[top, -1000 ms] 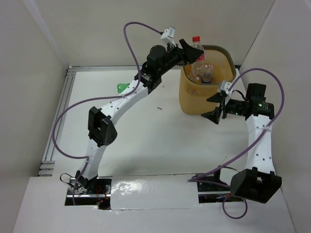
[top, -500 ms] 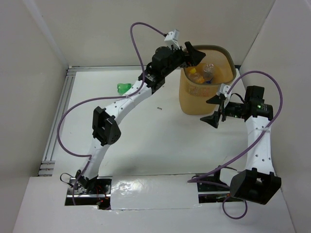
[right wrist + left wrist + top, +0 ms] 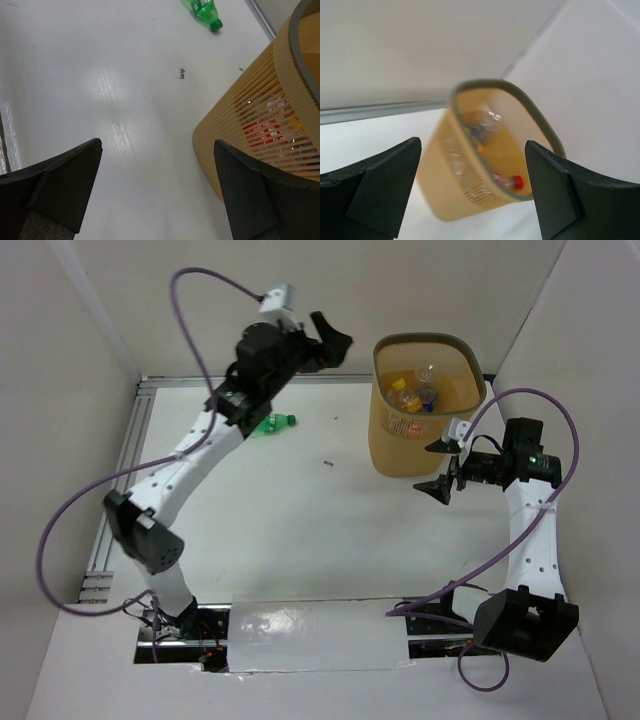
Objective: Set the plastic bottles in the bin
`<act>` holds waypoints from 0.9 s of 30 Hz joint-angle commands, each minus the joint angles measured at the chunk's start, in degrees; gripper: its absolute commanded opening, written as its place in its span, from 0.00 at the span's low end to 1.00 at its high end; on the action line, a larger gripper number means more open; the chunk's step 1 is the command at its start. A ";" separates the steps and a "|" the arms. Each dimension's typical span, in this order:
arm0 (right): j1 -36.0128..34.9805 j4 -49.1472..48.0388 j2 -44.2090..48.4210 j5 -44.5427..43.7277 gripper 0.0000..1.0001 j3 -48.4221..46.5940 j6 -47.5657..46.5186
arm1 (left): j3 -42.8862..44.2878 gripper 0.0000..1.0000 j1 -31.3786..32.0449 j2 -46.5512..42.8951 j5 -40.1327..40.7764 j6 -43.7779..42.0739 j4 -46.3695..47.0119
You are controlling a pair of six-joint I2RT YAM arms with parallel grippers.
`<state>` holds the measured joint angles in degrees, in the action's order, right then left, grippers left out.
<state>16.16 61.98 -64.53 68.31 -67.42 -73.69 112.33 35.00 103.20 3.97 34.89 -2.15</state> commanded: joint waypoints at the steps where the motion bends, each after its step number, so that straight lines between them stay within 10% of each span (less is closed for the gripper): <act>1: -0.78 -1.16 -0.06 -1.25 1.00 0.53 -1.63 | -7.03 0.97 -6.85 -7.39 7.11 2.54 -4.60; 10: -5.08 -2.82 0.99 -5.03 1.00 3.78 -1.63 | -11.86 0.97 -20.23 -2.30 -11.17 -15.02 -14.47; 27: -7.73 -3.97 1.60 -7.14 1.00 8.00 -1.10 | -12.24 1.00 -13.73 15.17 5.43 -47.97 -4.69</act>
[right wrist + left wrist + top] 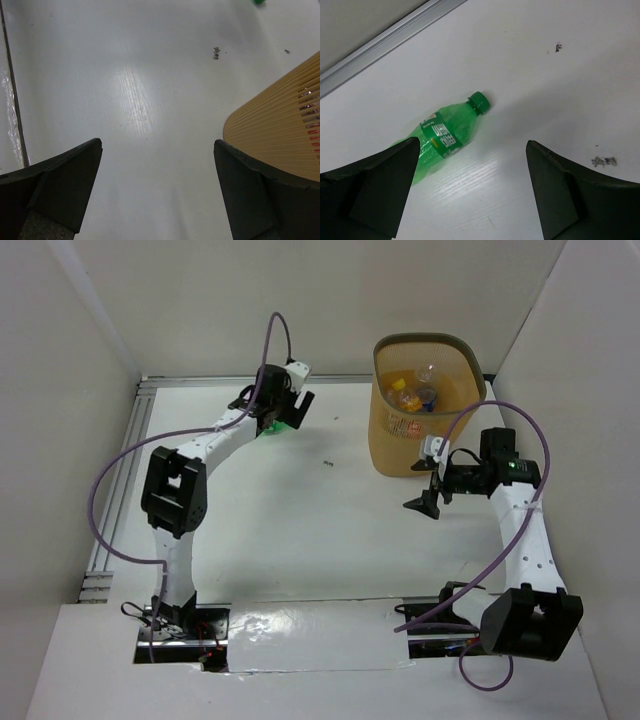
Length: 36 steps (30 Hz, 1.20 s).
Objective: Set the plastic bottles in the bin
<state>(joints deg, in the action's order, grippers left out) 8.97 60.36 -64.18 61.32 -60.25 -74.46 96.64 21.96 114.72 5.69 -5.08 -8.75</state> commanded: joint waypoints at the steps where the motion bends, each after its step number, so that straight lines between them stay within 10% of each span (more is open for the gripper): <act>1: -0.53 -2.35 1.25 -0.15 1.00 0.83 -0.34 | 4.16 1.00 -0.16 4.63 3.71 -8.88 1.12; 11: 0.61 -2.88 1.78 -0.15 1.00 2.59 -0.34 | 5.31 1.00 -0.16 10.26 14.16 -12.58 0.40; 36: 0.61 -2.35 2.40 0.38 1.00 2.07 1.85 | 12.43 1.00 -2.97 19.05 8.90 -16.80 -8.03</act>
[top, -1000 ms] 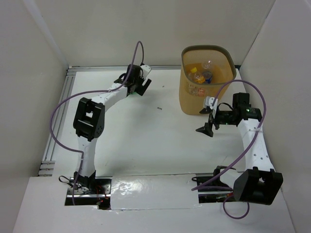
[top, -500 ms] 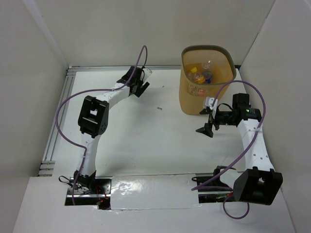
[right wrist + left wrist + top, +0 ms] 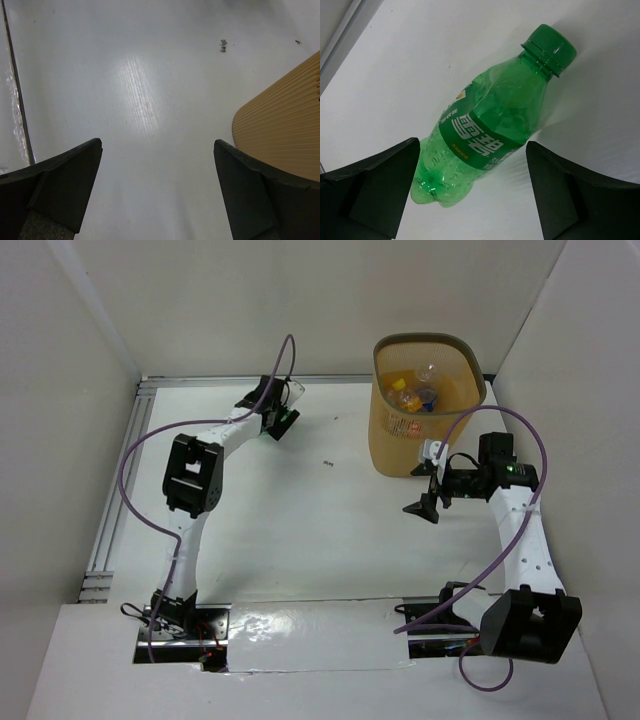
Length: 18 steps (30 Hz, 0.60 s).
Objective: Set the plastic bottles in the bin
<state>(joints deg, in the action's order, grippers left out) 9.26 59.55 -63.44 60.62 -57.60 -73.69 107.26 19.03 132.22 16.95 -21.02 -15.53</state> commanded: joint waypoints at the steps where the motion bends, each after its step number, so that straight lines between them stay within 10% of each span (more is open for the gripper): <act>1: 0.32 -1.54 2.26 1.08 1.00 -0.58 1.09 | 1.81 1.00 -0.04 1.55 -2.36 -0.26 -1.26; 18: 0.32 2.50 4.03 1.08 1.00 -3.39 0.48 | -1.62 0.52 2.24 0.14 -3.67 15.20 -6.44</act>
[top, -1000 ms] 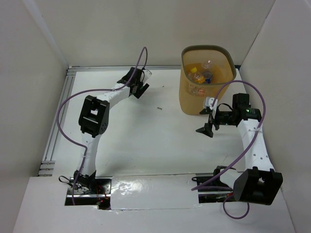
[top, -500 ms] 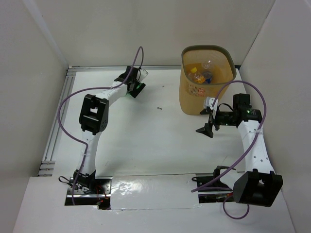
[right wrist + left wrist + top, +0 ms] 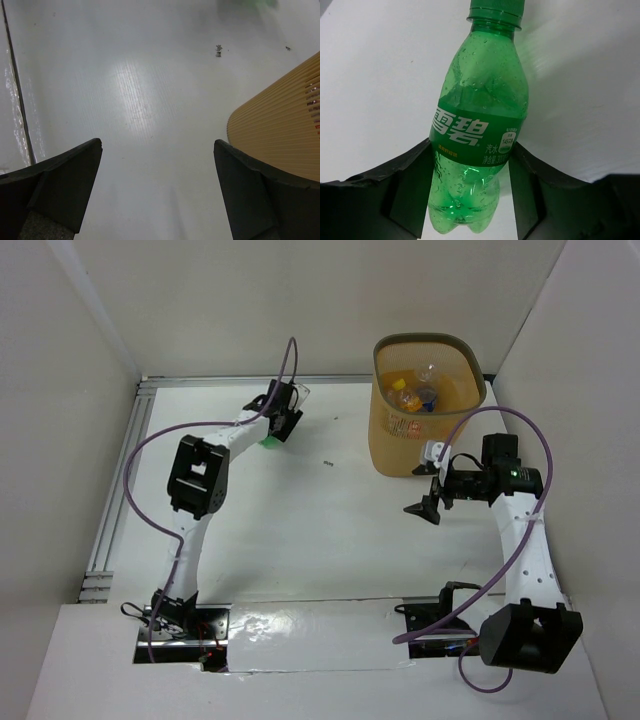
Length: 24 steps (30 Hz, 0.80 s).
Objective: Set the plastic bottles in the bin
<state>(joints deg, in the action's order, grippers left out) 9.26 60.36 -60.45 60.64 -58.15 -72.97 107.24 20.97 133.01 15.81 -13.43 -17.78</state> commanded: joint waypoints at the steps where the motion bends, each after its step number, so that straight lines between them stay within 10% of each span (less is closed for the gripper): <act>1: 0.32 2.48 0.51 1.06 1.00 -3.45 -0.24 | -2.12 0.50 0.30 -1.43 -3.24 10.59 -4.71; 9: 0.32 3.98 0.50 1.06 1.00 -5.13 -0.24 | -9.41 0.24 0.83 -10.48 -10.88 22.13 -4.29; 24: -0.20 -4.46 5.60 -2.63 0.97 -3.29 15.74 | -25.06 0.22 7.31 -41.07 -19.68 27.14 10.39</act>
<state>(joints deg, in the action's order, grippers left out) 9.26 59.29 -55.61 59.55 -60.84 -62.22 81.23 25.50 96.79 -0.25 12.14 -13.19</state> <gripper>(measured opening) 0.974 0.672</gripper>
